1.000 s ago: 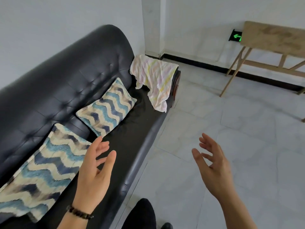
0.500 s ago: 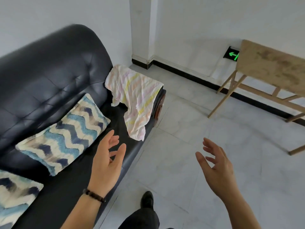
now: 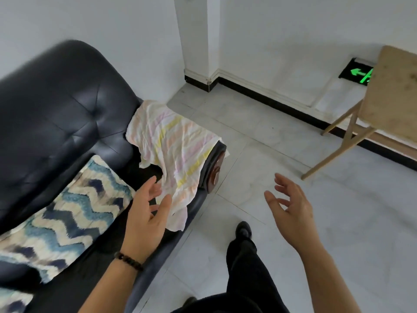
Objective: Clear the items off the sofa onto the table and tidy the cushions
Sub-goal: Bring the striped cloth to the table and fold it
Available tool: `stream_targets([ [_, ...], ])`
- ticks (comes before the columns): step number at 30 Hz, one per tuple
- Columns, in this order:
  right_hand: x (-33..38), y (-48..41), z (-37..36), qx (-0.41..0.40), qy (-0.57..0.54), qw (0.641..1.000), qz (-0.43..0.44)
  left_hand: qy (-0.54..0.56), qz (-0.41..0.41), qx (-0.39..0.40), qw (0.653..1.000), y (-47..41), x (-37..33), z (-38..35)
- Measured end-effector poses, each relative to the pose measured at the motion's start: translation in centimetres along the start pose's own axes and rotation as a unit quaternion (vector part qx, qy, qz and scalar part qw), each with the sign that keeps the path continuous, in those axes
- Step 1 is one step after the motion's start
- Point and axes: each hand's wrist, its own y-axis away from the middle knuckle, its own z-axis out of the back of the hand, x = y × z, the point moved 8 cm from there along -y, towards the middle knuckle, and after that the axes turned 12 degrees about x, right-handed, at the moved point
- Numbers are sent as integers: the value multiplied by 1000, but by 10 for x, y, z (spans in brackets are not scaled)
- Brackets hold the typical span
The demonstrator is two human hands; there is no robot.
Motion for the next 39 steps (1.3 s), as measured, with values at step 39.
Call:
stream_targets([
  [39,-180,-401,-269,144,75,985,-61,-189,40,-31,981,-330,330,-198],
])
